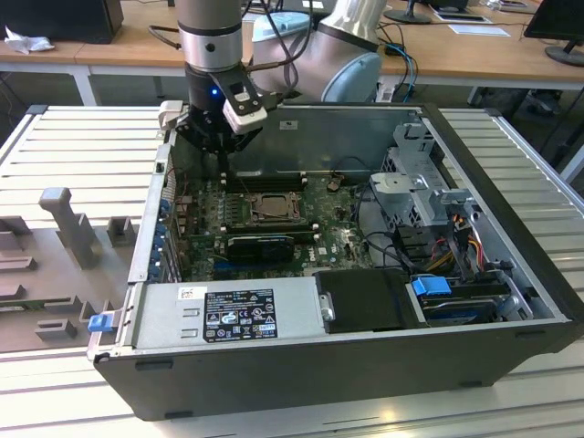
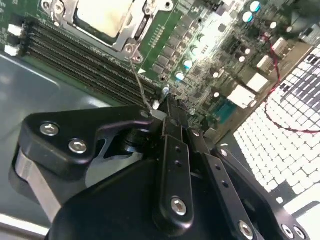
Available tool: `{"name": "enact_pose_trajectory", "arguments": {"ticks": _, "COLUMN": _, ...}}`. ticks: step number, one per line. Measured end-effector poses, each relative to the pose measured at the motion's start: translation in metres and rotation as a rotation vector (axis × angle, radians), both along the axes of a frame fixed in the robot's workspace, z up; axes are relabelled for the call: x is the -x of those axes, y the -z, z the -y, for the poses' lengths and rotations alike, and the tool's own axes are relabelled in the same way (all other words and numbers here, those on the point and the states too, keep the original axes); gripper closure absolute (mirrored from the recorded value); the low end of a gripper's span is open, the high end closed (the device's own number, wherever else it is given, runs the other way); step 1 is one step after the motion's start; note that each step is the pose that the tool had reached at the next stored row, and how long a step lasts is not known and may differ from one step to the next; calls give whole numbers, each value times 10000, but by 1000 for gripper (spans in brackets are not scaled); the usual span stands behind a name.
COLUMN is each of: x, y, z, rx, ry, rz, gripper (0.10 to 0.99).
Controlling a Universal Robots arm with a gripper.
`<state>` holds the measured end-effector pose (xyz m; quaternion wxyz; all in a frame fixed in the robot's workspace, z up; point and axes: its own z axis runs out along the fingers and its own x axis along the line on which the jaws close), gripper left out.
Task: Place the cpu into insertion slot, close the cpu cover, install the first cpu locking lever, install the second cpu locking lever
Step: 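Install the first cpu locking lever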
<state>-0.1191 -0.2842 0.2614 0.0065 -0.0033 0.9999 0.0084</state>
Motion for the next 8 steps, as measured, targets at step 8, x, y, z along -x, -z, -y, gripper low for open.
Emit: {"name": "enact_pose_trajectory", "arguments": {"ticks": 8, "x": -445, "y": 19, "z": -4, "rx": 34, "ry": 1, "rz": -5, "gripper": 980}}
